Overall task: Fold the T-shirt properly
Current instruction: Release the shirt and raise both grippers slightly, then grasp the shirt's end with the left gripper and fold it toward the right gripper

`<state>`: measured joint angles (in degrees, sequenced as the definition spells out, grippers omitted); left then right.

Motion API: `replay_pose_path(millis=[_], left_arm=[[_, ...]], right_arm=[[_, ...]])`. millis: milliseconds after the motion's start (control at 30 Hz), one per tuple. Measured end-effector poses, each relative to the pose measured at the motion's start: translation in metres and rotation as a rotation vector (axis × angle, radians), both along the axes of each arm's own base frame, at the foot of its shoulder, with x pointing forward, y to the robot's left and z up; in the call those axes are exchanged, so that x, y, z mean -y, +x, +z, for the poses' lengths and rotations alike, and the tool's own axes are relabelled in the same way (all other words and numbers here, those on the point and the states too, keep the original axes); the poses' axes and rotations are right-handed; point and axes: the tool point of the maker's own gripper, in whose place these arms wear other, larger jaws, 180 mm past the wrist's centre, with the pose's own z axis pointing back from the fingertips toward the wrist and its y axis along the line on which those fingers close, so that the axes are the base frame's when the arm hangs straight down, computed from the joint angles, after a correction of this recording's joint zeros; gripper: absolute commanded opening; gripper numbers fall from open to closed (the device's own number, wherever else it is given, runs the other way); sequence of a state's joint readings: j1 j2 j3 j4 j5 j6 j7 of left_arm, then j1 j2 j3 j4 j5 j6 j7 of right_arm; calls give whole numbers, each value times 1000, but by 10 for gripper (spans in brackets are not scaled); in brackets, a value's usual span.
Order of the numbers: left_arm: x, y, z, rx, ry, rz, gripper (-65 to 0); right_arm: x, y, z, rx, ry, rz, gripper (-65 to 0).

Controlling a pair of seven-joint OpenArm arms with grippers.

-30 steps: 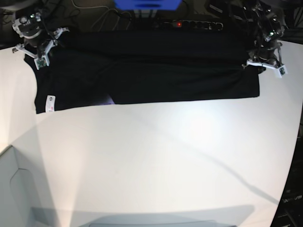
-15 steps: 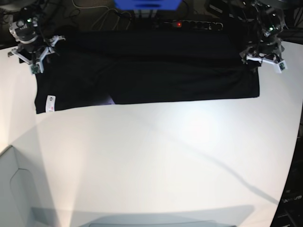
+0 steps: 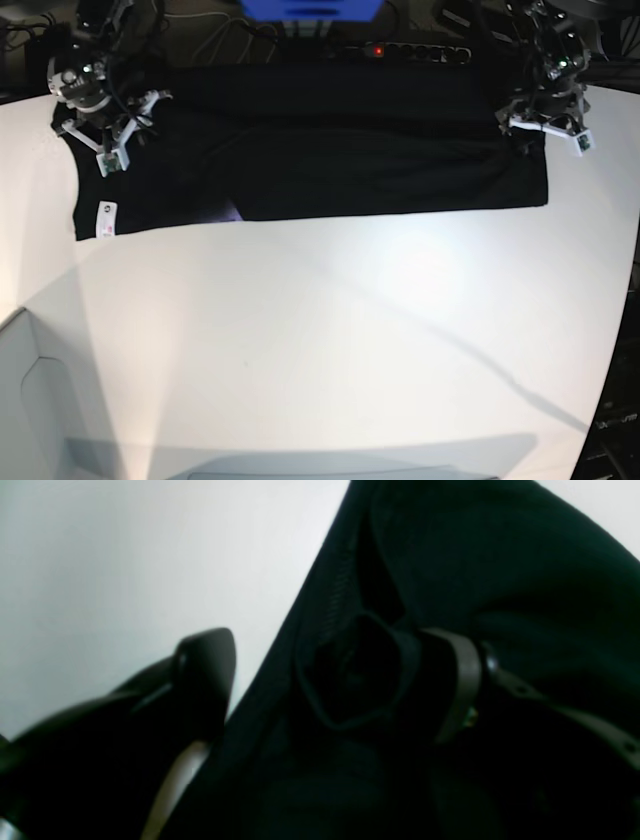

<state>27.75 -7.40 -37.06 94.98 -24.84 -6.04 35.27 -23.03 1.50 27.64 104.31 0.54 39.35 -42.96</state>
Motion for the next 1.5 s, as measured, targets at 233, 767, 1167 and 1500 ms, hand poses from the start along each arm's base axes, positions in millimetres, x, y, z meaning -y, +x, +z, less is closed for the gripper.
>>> replay_pose_path(millis=[233, 767, 1167, 1500], left_arm=[[5, 2, 0, 18, -26, 12, -593], [32, 36, 40, 138, -31, -6, -650], [214, 71, 70, 257, -261, -399, -650], [321, 84, 73, 261, -250, -720, -650]], right_arm=[[8, 21, -10, 45, 58, -12, -337], [16, 47, -6, 54, 34, -8, -337], [14, 48, -5, 57, 37, -6, -337], [13, 48, -5, 59, 38, -6, -337]])
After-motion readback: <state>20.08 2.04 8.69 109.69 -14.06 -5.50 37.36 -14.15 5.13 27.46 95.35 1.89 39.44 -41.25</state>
